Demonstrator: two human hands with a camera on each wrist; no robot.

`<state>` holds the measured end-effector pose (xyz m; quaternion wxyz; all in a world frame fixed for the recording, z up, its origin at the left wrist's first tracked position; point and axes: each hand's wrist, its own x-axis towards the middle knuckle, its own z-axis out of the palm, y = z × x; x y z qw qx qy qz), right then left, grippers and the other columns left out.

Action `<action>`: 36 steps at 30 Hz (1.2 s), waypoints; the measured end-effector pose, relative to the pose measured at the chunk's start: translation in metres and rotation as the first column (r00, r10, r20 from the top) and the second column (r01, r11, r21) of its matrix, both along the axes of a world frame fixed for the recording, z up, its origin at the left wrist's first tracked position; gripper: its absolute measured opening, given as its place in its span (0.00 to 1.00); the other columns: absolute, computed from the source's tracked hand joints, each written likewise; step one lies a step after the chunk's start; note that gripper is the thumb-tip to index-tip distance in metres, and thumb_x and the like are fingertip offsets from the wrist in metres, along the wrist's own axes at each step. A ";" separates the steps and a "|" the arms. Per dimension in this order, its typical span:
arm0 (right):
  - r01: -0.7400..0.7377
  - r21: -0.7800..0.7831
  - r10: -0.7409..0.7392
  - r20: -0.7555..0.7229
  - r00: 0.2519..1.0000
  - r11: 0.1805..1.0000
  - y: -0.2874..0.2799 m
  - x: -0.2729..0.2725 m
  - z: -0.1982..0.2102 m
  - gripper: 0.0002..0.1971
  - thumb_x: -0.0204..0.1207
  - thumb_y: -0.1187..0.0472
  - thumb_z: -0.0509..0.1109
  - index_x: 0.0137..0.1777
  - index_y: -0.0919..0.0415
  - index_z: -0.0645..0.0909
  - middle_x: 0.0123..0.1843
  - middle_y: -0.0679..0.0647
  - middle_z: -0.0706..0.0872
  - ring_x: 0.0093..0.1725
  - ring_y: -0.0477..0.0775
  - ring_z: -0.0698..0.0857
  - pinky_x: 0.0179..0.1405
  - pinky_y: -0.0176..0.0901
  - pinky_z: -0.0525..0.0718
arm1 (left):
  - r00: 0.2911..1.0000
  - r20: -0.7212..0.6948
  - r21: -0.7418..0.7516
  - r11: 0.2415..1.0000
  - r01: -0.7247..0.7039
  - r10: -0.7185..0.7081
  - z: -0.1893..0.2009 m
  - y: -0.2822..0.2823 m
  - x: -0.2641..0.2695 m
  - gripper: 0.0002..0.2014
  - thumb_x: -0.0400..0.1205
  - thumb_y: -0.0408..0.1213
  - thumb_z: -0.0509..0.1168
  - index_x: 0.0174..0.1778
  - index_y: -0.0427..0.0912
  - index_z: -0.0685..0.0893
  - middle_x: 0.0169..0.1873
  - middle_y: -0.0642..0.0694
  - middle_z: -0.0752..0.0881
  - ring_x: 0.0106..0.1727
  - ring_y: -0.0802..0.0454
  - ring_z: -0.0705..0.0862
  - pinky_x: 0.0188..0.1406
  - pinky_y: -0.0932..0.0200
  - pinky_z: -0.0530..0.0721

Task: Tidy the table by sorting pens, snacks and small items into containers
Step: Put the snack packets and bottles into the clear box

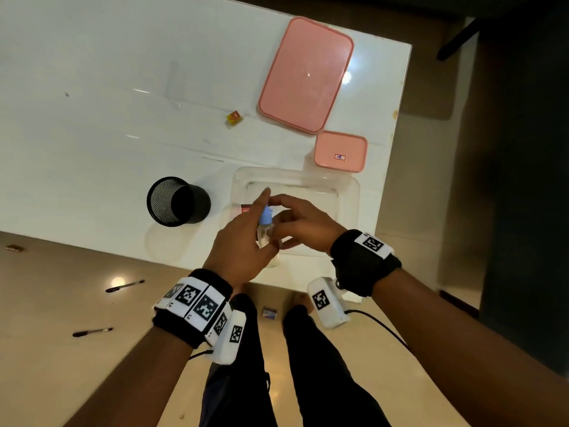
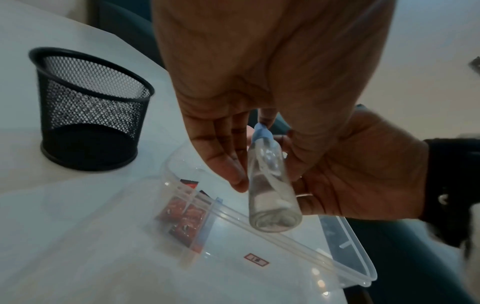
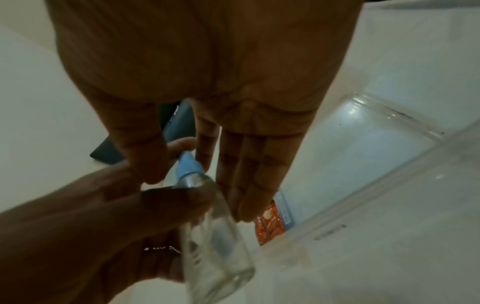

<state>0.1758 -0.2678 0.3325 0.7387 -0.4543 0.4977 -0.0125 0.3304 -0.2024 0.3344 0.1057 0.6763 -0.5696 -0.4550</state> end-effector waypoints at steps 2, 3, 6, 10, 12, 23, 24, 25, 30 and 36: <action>-0.019 -0.093 0.017 -0.029 0.999 0.996 0.003 -0.004 0.002 0.26 0.75 0.63 0.75 0.71 0.48 0.74 0.53 0.57 0.90 0.48 0.55 0.90 0.49 0.45 0.91 | 0.999 -0.033 0.008 1.000 0.003 -0.003 -0.004 -0.003 -0.007 0.48 0.77 0.42 0.73 0.84 0.62 0.46 0.57 0.52 0.84 0.49 0.56 0.85 0.48 0.65 0.80; -0.040 -0.170 0.023 -0.096 0.995 0.985 0.003 -0.006 0.000 0.26 0.74 0.59 0.77 0.71 0.48 0.75 0.52 0.54 0.89 0.46 0.54 0.90 0.46 0.43 0.90 | 0.998 -0.053 0.007 1.000 -0.015 0.015 -0.006 -0.004 -0.008 0.50 0.76 0.44 0.74 0.84 0.63 0.44 0.50 0.53 0.84 0.45 0.58 0.84 0.45 0.66 0.80; 0.020 -0.222 -0.075 -0.242 0.967 0.975 -0.005 -0.011 -0.020 0.28 0.71 0.56 0.79 0.70 0.48 0.74 0.43 0.50 0.87 0.44 0.58 0.90 0.49 0.52 0.90 | 0.988 -0.031 -0.045 0.987 -0.153 0.152 -0.009 -0.006 -0.002 0.53 0.71 0.51 0.77 0.84 0.64 0.47 0.42 0.51 0.81 0.41 0.55 0.82 0.43 0.59 0.81; -0.005 -0.190 -0.071 -0.391 0.918 0.982 -0.016 -0.012 -0.052 0.32 0.70 0.52 0.80 0.71 0.48 0.70 0.49 0.55 0.87 0.49 0.62 0.89 0.58 0.57 0.86 | 0.928 0.069 -0.158 0.923 -0.352 0.366 -0.020 -0.002 0.020 0.42 0.75 0.47 0.75 0.83 0.51 0.59 0.56 0.47 0.79 0.54 0.49 0.80 0.55 0.47 0.82; -0.082 -0.190 -0.009 -0.436 0.900 0.978 -0.017 -0.008 -0.059 0.29 0.71 0.51 0.78 0.70 0.48 0.70 0.52 0.55 0.87 0.50 0.60 0.88 0.58 0.52 0.85 | 0.926 0.096 -0.158 0.924 -0.349 0.366 -0.027 0.001 0.029 0.37 0.78 0.40 0.72 0.82 0.47 0.63 0.60 0.43 0.77 0.57 0.49 0.80 0.59 0.46 0.81; -0.357 -0.239 0.168 -0.569 0.805 0.903 -0.011 0.003 -0.067 0.27 0.79 0.47 0.70 0.76 0.50 0.70 0.68 0.56 0.82 0.66 0.60 0.81 0.54 0.42 0.71 | 0.952 0.113 -0.007 0.958 -0.286 0.285 -0.046 0.001 0.040 0.34 0.78 0.26 0.63 0.78 0.57 0.66 0.52 0.49 0.82 0.46 0.49 0.84 0.53 0.48 0.84; -0.353 -0.233 0.168 -0.567 0.807 0.906 -0.011 0.003 -0.065 0.27 0.78 0.45 0.70 0.76 0.50 0.70 0.69 0.55 0.82 0.67 0.60 0.80 0.54 0.42 0.71 | 0.953 0.113 0.001 0.959 -0.284 0.282 -0.046 0.000 0.041 0.34 0.78 0.26 0.63 0.78 0.57 0.66 0.52 0.48 0.82 0.45 0.49 0.84 0.52 0.49 0.83; -0.346 -0.226 0.167 -0.566 0.808 0.911 -0.011 0.004 -0.064 0.28 0.78 0.44 0.71 0.76 0.49 0.70 0.70 0.55 0.82 0.67 0.59 0.80 0.55 0.42 0.71 | 0.954 0.110 0.009 0.959 -0.283 0.280 -0.045 -0.001 0.041 0.34 0.78 0.26 0.63 0.77 0.57 0.65 0.52 0.48 0.83 0.44 0.49 0.84 0.51 0.49 0.83; -0.337 -0.192 0.177 -0.565 0.806 0.922 -0.006 0.014 -0.060 0.36 0.73 0.43 0.75 0.78 0.50 0.65 0.63 0.57 0.84 0.61 0.62 0.83 0.51 0.43 0.73 | 0.963 0.090 0.066 0.963 -0.260 0.254 -0.040 -0.007 0.045 0.35 0.77 0.24 0.64 0.77 0.58 0.64 0.50 0.47 0.83 0.38 0.51 0.85 0.44 0.55 0.81; -0.282 -0.201 0.120 -0.576 0.808 0.938 0.000 0.029 -0.063 0.37 0.77 0.53 0.70 0.82 0.52 0.55 0.52 0.59 0.87 0.44 0.61 0.85 0.46 0.46 0.81 | 0.979 0.053 0.120 0.972 -0.202 0.197 -0.040 -0.015 0.050 0.40 0.75 0.23 0.65 0.80 0.56 0.60 0.47 0.48 0.82 0.42 0.47 0.84 0.45 0.51 0.84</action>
